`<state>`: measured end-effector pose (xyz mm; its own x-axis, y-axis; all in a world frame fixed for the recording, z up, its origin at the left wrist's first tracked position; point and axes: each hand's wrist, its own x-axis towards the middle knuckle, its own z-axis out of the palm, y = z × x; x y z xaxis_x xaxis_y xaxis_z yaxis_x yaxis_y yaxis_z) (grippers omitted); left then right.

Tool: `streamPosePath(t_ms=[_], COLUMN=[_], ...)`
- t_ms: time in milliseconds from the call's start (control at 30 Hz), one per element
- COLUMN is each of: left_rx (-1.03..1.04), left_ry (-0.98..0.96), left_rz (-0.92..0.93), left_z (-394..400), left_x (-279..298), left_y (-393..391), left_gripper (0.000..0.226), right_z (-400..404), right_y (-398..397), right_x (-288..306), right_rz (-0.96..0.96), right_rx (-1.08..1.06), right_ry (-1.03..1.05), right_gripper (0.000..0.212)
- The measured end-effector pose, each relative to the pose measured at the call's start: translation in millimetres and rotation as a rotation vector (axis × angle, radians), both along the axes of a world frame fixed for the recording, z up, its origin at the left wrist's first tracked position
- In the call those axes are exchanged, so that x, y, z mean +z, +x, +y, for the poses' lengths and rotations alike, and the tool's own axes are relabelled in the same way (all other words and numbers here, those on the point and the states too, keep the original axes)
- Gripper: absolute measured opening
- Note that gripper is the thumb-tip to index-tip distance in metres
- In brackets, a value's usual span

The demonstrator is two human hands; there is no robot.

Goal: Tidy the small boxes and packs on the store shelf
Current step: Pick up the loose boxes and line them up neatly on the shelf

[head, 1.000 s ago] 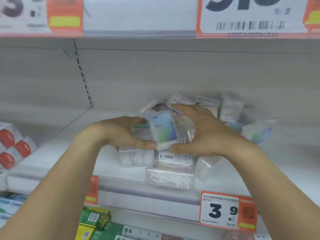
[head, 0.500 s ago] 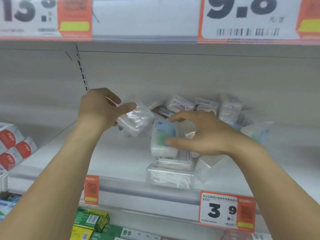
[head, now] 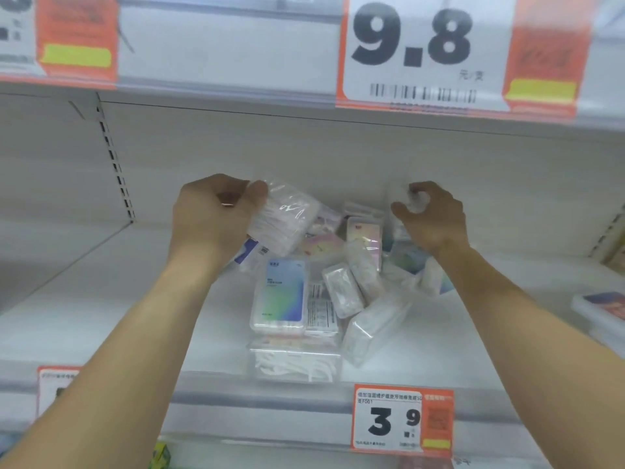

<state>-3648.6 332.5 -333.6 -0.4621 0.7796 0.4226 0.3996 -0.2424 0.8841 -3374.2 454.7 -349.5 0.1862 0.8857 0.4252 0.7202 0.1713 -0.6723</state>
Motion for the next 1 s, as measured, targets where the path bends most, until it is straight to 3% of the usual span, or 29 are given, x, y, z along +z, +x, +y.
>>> streamPosePath(t_ms=[100, 167, 333, 533, 633, 800, 900, 1000], left_rx=[0.013, 0.047, 0.185, 0.365, 0.380, 0.368, 0.301, 0.115], left_ry=[0.032, 0.039, 0.001, -0.375, -0.626, -0.811, -0.729, -0.567], left_rz=[-0.016, 0.003, 0.125, 0.439, 0.544, 0.584, 0.644, 0.648], left_z=[-3, -8, -37, -80, -88, -91, -91, -91], left_x=[3, 7, 23, 21, 11, -6, -10, -15], left_y=[-1, -8, -55, -118, -149, -178, -179, -173], left_gripper=[0.021, 0.022, 0.019, 0.025, 0.030, 0.054, 0.060, 0.034], right_z=[-29, -53, -114, -152, -160, -167, -167, -169], right_y=[-10, -23, -78, -175, -212, -245, -249, -254], right_x=[9, 16, 38, 25, 5, -12, -17, -22], right_rz=[0.297, 0.351, -0.095, -0.349, -0.401, -0.333, -0.301, -0.373], right_rx=[0.069, 0.259, 0.688, 0.793, 0.830, 0.867, 0.836, 0.858], right_ry=[0.210, 0.285, 0.238, 0.188, 0.197, 0.119, -0.033, -0.164], right_gripper=[0.051, 0.055, 0.072, 0.074, 0.069, 0.075, 0.074, 0.078])
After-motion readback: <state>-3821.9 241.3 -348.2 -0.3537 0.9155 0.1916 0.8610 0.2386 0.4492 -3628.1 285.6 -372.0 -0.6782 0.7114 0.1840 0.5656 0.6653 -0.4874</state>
